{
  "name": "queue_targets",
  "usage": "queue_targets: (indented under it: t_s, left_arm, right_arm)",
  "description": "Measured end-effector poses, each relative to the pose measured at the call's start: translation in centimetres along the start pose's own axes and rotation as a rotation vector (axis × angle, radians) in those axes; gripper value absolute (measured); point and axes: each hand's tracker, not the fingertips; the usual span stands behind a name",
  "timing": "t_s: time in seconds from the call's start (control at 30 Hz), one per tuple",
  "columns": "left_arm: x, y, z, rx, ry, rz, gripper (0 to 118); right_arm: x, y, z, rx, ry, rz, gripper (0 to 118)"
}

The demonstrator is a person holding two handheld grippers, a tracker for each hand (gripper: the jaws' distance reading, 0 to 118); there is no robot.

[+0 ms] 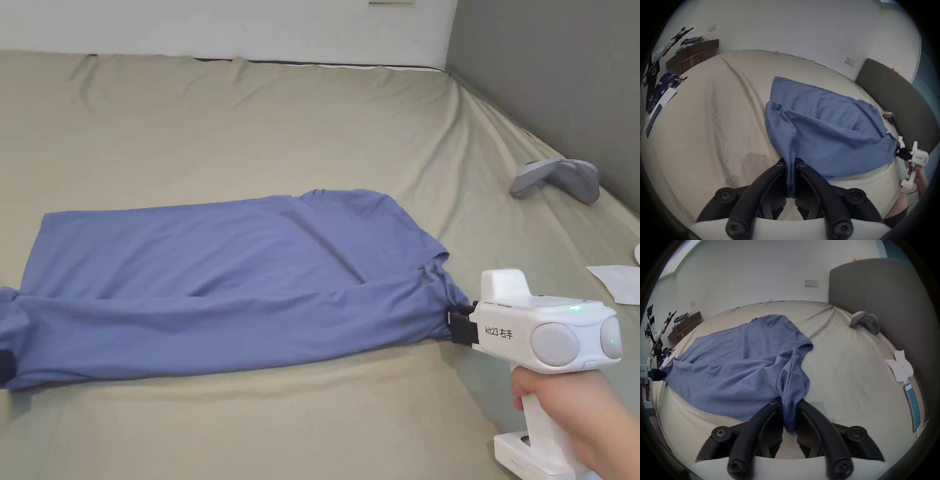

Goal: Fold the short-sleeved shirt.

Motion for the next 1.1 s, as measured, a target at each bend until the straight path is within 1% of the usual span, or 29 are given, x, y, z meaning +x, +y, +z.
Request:
queue_targets:
  t_s: [0.1, 0.17, 0.27, 0.37, 0.4, 0.47, 0.57, 0.63, 0.73, 0.83, 0.87, 0.9, 0.93, 0.97, 1.0, 1.1]
  left_arm:
    - [-0.9, 0.8, 1.6, 0.030, -0.073, 0.075, 4]
    - [-1.1, 1.1, 3.0, 0.043, -0.087, 0.061, 4]
    - [-0.9, 1.1, 5.9, 0.069, -0.096, 0.031, 4]
    - [-1.7, 0.1, 8.4, 0.076, -0.108, 0.023, 4]
    - [-2.0, -0.5, 9.2, 0.068, -0.111, 0.023, 4]
    - [-2.2, -1.9, 10.3, 0.037, -0.108, 0.011, 4]
    - [-2.4, -4.6, 11.2, -0.050, -0.082, -0.019, 4]
    - [-2.4, -6.4, 11.1, -0.117, -0.068, -0.047, 4]
    - [-2.7, -8.3, 10.1, -0.168, -0.046, -0.056, 4]
    - [-3.1, -9.3, 9.1, -0.188, -0.034, -0.041, 6]
    - [-3.1, -9.5, 8.9, -0.200, -0.024, -0.051, 15]
    - [-3.0, -9.6, 8.8, -0.219, 0.002, -0.078, 30]
    - [-2.7, -9.6, 8.7, -0.248, 0.050, -0.121, 51]
    - [-2.4, -9.9, 9.0, -0.240, 0.093, -0.167, 77]
    - [-2.4, -9.7, 9.5, -0.205, 0.127, -0.210, 87]
    - [-1.7, -8.3, 12.1, -0.088, 0.183, -0.251, 89]
  right_arm:
    - [0.0, 0.3, 1.9, 0.037, 0.008, 0.007, 13]
    - [0.4, 0.5, 3.7, 0.060, 0.022, 0.003, 13]
    - [0.6, 0.5, 7.2, 0.096, 0.033, 0.025, 13]
    - [1.1, -0.1, 10.5, 0.091, 0.038, 0.027, 13]
    - [1.3, -0.5, 11.6, 0.082, 0.046, 0.029, 13]
    - [1.2, -1.6, 13.4, 0.067, 0.063, 0.059, 13]
    - [0.7, -4.3, 15.7, -0.014, 0.089, 0.120, 13]
    - [0.2, -6.4, 16.2, -0.060, 0.075, 0.166, 13]
    - [0.0, -8.7, 15.6, -0.130, 0.061, 0.176, 13]
    - [0.1, -9.8, 15.1, -0.155, 0.054, 0.154, 13]
    - [0.2, -9.9, 15.0, -0.166, 0.052, 0.142, 17]
    - [0.4, -9.9, 15.0, -0.167, 0.042, 0.126, 31]
    - [0.6, -9.7, 15.2, -0.178, 0.036, 0.118, 53]
    - [0.8, -9.6, 15.4, -0.190, 0.018, 0.120, 84]
    - [1.1, -9.4, 15.9, -0.180, -0.003, 0.125, 93]
    - [1.7, -7.8, 18.3, -0.043, -0.037, 0.083, 94]
